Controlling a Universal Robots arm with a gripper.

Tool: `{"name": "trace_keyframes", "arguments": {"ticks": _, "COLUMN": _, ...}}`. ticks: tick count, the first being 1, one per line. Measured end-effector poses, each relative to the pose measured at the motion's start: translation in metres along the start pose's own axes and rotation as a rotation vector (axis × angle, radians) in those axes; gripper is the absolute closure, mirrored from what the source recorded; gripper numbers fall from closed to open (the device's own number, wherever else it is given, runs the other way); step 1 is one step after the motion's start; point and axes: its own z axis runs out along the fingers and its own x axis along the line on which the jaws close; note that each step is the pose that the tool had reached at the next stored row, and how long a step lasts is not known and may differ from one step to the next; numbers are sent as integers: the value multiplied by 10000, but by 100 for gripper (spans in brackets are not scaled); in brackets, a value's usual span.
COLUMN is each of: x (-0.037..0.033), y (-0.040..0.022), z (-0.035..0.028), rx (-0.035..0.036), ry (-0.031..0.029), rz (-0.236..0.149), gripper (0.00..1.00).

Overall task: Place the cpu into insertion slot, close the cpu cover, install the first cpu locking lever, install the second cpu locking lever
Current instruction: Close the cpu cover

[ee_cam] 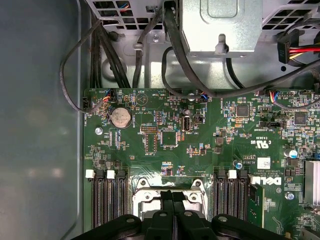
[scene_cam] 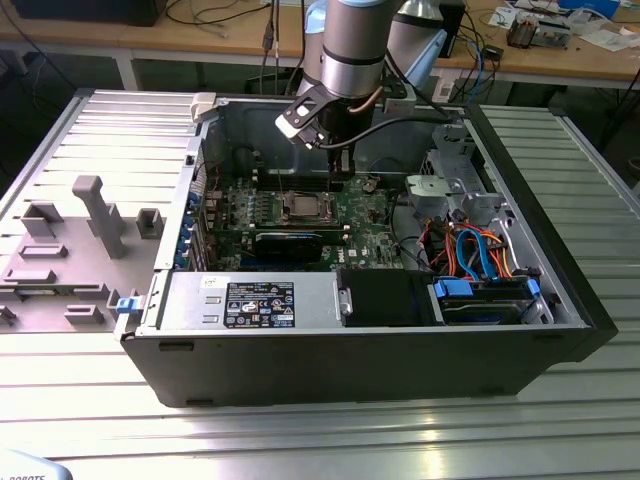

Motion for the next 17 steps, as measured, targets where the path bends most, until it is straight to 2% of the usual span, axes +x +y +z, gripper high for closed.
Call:
{"name": "trace_keyframes", "arguments": {"ticks": 13, "x": 0, "y": -5, "z": 6, "rx": 0, "ry": 1, "rz": 0, "gripper": 89}}
{"name": "trace_keyframes", "arguments": {"ticks": 17, "x": 0, "y": -36, "z": 12, "rx": 3, "ry": 1, "rz": 0, "gripper": 89}}
